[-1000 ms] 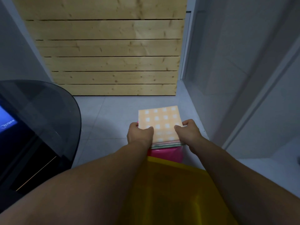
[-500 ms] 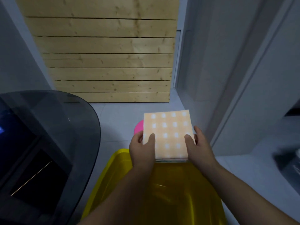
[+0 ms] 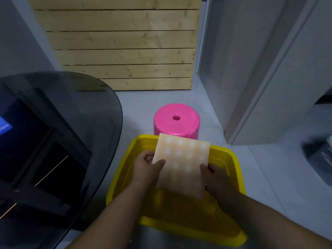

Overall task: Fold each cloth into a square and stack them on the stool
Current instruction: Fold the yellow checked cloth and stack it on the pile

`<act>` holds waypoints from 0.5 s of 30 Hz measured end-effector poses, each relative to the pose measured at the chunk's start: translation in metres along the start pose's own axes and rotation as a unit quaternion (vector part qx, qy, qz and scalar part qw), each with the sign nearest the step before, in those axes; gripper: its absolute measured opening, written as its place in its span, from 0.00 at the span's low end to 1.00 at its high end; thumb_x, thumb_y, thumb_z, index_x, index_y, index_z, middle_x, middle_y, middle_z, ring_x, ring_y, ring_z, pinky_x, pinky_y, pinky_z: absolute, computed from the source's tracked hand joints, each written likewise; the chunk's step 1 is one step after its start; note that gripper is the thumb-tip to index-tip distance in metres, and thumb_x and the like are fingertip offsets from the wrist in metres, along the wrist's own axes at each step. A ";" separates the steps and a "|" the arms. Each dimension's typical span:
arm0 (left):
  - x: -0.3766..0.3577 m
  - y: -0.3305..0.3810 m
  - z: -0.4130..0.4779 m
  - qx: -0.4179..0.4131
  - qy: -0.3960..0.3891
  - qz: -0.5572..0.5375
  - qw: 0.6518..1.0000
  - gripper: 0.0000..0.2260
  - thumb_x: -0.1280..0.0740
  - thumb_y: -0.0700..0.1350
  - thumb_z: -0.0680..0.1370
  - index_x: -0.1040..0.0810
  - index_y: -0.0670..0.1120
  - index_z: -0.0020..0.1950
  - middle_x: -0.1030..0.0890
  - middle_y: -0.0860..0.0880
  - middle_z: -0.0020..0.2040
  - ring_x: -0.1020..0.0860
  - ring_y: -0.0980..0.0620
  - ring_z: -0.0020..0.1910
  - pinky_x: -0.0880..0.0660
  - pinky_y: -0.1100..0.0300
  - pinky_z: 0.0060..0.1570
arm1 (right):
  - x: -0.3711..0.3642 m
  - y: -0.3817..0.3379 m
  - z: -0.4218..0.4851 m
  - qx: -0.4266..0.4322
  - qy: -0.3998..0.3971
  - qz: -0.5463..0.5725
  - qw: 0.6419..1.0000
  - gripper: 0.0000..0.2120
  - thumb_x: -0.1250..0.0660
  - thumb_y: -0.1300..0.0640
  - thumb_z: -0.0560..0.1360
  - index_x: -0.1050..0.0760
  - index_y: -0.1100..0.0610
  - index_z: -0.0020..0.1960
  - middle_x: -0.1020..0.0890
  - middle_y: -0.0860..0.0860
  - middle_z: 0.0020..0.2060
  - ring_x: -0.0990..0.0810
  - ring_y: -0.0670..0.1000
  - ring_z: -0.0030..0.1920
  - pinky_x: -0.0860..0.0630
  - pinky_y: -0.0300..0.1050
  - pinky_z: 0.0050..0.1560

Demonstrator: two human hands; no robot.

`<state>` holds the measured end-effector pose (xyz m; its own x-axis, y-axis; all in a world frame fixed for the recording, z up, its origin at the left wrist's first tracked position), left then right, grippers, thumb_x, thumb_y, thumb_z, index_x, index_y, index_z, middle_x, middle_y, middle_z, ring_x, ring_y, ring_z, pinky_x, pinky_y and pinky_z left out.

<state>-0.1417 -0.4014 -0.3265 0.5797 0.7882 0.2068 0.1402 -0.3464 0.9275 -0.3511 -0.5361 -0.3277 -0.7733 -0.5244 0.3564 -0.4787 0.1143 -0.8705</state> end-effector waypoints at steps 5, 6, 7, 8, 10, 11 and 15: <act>0.009 -0.027 0.003 0.053 -0.001 0.044 0.998 0.13 0.24 0.35 0.72 0.26 0.43 0.49 0.20 0.48 0.39 0.23 0.53 0.34 0.28 0.60 0.32 | -0.019 0.033 -0.001 -0.063 -0.031 0.006 0.997 0.11 0.39 0.52 0.82 0.20 0.55 0.50 0.15 0.53 0.47 0.16 0.55 0.47 0.19 0.61 0.51; 0.010 -0.035 0.003 0.069 -0.004 0.051 0.996 0.13 0.24 0.36 0.72 0.26 0.43 0.49 0.21 0.47 0.40 0.23 0.52 0.35 0.28 0.60 0.31 | -0.024 0.039 -0.001 -0.077 -0.044 0.004 0.996 0.11 0.39 0.52 0.81 0.20 0.55 0.50 0.15 0.54 0.47 0.16 0.56 0.47 0.19 0.61 0.51; 0.010 -0.043 0.004 0.087 -0.007 0.058 0.995 0.13 0.24 0.36 0.72 0.26 0.43 0.50 0.20 0.46 0.43 0.22 0.50 0.35 0.28 0.60 0.31 | -0.028 0.044 0.000 -0.094 -0.052 0.007 0.994 0.12 0.39 0.52 0.81 0.20 0.56 0.50 0.15 0.55 0.47 0.16 0.56 0.47 0.18 0.61 0.51; 0.010 -0.049 0.005 0.104 -0.008 0.061 0.993 0.14 0.24 0.36 0.72 0.26 0.43 0.51 0.19 0.44 0.45 0.22 0.48 0.36 0.28 0.60 0.30 | -0.031 0.048 0.001 -0.110 -0.056 0.014 0.992 0.12 0.39 0.52 0.81 0.20 0.58 0.50 0.15 0.56 0.47 0.16 0.57 0.46 0.18 0.60 0.49; 0.007 -0.063 0.009 0.135 -0.006 0.059 0.989 0.15 0.24 0.35 0.72 0.27 0.44 0.50 0.18 0.41 0.49 0.20 0.44 0.40 0.25 0.58 0.33 | -0.036 0.057 0.004 -0.151 -0.063 0.043 0.986 0.12 0.39 0.53 0.82 0.21 0.58 0.49 0.16 0.57 0.48 0.16 0.56 0.45 0.18 0.54 0.42; 0.005 -0.070 0.011 0.151 -0.004 0.055 0.987 0.15 0.24 0.35 0.72 0.28 0.45 0.49 0.19 0.40 0.49 0.20 0.44 0.42 0.23 0.56 0.37 | -0.039 0.061 0.005 -0.170 -0.068 0.058 0.981 0.11 0.39 0.52 0.82 0.22 0.57 0.48 0.16 0.56 0.47 0.17 0.56 0.44 0.19 0.50 0.39; -0.001 -0.101 0.016 0.206 -0.002 0.053 0.977 0.17 0.22 0.37 0.71 0.27 0.45 0.51 0.18 0.39 0.55 0.18 0.40 0.52 0.20 0.44 0.53 | -0.050 0.087 0.013 -0.229 -0.073 0.064 0.969 0.11 0.38 0.52 0.82 0.24 0.59 0.54 0.19 0.57 0.49 0.20 0.58 0.45 0.25 0.48 0.36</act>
<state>-0.1437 -0.3755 -0.4254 0.6120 0.7347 0.2927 0.3903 -0.6025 0.6962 -0.3485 -0.5110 -0.4257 -0.7876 -0.5911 0.1740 -0.5423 0.5310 -0.6512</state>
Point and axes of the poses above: each hand's wrist, its own z-axis towards the middle knuckle, its own x-axis out of the back of the hand, y = z × x, the point moved 10 cm from there along z, towards the middle knuckle
